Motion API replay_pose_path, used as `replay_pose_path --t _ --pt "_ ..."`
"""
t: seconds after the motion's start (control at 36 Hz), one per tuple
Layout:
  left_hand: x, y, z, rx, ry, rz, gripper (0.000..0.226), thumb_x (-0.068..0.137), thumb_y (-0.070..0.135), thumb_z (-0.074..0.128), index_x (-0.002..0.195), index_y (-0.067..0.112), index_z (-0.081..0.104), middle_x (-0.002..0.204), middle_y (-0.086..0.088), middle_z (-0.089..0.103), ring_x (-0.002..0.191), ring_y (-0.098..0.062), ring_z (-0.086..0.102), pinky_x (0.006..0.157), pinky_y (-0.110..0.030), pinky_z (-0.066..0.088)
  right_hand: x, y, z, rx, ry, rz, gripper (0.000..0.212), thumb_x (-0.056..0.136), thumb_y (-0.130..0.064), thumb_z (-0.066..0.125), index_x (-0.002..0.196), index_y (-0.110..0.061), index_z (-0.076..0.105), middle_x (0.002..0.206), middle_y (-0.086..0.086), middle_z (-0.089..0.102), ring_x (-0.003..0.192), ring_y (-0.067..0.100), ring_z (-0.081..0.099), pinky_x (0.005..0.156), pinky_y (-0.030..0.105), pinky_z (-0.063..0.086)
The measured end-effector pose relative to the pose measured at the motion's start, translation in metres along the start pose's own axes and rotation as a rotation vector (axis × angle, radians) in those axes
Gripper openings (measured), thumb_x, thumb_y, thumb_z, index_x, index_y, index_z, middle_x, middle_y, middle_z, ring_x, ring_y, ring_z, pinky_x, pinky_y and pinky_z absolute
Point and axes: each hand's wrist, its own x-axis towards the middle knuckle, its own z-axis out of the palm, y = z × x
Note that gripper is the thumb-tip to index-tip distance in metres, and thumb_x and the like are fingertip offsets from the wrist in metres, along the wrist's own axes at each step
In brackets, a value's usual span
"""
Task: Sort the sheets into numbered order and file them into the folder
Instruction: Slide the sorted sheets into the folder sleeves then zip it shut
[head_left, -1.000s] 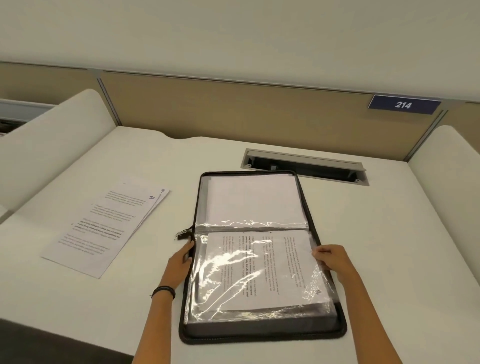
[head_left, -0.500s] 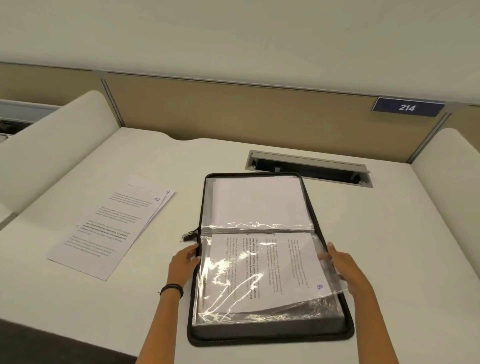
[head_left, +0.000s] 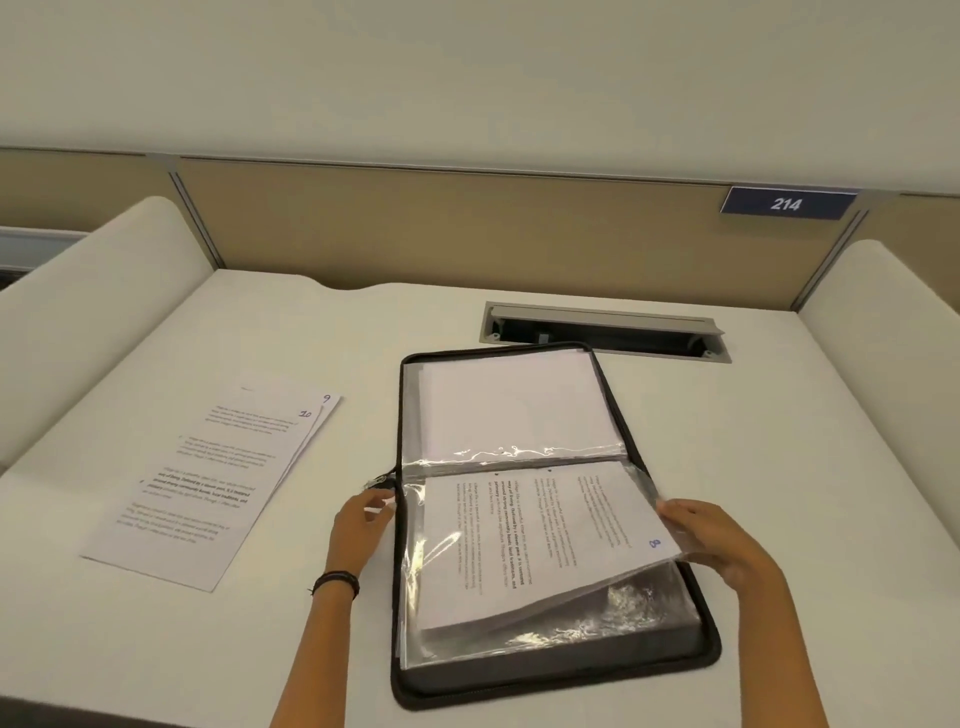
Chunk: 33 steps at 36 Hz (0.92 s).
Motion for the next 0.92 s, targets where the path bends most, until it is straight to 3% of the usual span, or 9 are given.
replay_pose_path --t 0.22,0.36,0.44,0.53,0.56,0.61,0.67,0.78,0.92 --pt "0.004 0.008 -0.007 -0.06 -0.048 -0.04 0.021 0.099 0.026 0.047 0.105 0.013 0.062 0.067 -0.003 0.063 0.055 -0.015 0.053 0.053 -0.021 0.043 0.006 -0.002 0.006 0.551 0.04 -0.032 0.019 0.08 -0.024 0.064 0.091 -0.009 0.064 0.067 0.003 0.07 0.06 0.011 0.066 0.049 0.022 0.054" --pt "0.002 0.023 -0.005 -0.162 -0.205 -0.07 0.027 0.103 0.032 0.037 0.117 0.016 0.054 0.079 -0.009 0.069 0.056 -0.014 0.062 0.054 -0.022 0.046 0.013 -0.002 0.018 0.764 0.022 -0.085 0.021 0.092 -0.02 0.054 0.084 -0.01 0.071 0.07 0.002 0.072 0.062 0.009 0.069 0.052 0.019 0.054" --pt "0.0 0.037 0.001 -0.321 -0.249 -0.064 0.018 0.103 0.02 0.038 0.118 0.029 0.043 0.079 -0.003 0.073 0.064 -0.012 0.068 0.061 -0.022 0.051 0.012 -0.01 0.029 0.846 0.022 -0.12 0.016 0.074 -0.026 0.068 0.077 -0.012 0.075 0.076 0.006 0.073 0.068 0.012 0.071 0.054 0.02 0.055" --pt "-0.001 0.043 0.006 -0.447 -0.187 -0.062 0.03 0.102 0.015 0.04 0.13 0.025 0.035 0.096 -0.005 0.07 0.075 -0.011 0.068 0.061 -0.018 0.054 0.022 -0.013 0.036 0.942 0.066 -0.185 0.06 0.044 -0.031 0.086 0.094 -0.006 0.064 0.078 0.009 0.072 0.071 0.016 0.072 0.055 0.024 0.056" --pt "-0.001 0.044 0.008 -0.468 -0.164 -0.058 0.029 0.103 0.018 0.04 0.131 0.023 0.036 0.102 -0.006 0.069 0.079 -0.011 0.067 0.063 -0.017 0.054 0.02 -0.018 0.039 0.979 0.064 -0.202 0.061 0.043 -0.033 0.087 0.093 -0.006 0.065 0.08 0.011 0.072 0.072 0.018 0.072 0.056 0.025 0.057" --pt "0.001 0.045 0.009 -0.49 -0.127 -0.05 0.031 0.103 0.022 0.039 0.133 0.016 0.04 0.114 -0.011 0.066 0.087 -0.013 0.066 0.066 -0.017 0.054 0.021 -0.024 0.046 1.038 0.048 -0.234 0.027 0.073 -0.033 0.074 0.085 -0.009 0.072 0.088 0.013 0.072 0.077 0.021 0.072 0.057 0.029 0.058" --pt "0.004 0.045 0.01 -0.5 -0.112 -0.045 0.039 0.103 0.023 0.036 0.139 0.01 0.037 0.122 -0.014 0.062 0.089 -0.015 0.065 0.068 -0.018 0.055 0.025 -0.026 0.052 1.045 0.034 -0.272 0.028 0.098 -0.029 0.046 0.091 -0.012 0.069 0.098 0.013 0.071 0.087 0.023 0.071 0.064 0.032 0.059" --pt "0.009 0.046 0.009 -0.491 -0.122 -0.046 0.045 0.102 0.021 0.039 0.146 0.015 0.028 0.126 -0.009 0.059 0.093 -0.007 0.063 0.07 -0.016 0.055 0.024 -0.032 0.066 0.93 0.056 -0.398 0.04 0.09 -0.045 0.041 0.126 -0.026 0.046 0.115 0.006 0.068 0.104 0.021 0.066 0.088 0.038 0.054" --pt "0.013 0.046 0.005 -0.483 -0.133 -0.041 0.051 0.101 0.022 0.042 0.149 0.016 0.024 0.133 -0.005 0.055 0.098 -0.006 0.061 0.079 -0.018 0.051 0.029 -0.033 0.088 0.602 0.039 -0.425 0.047 0.096 -0.043 0.033 0.141 -0.042 0.02 0.126 -0.005 0.056 0.115 0.013 0.057 0.091 0.028 0.05"
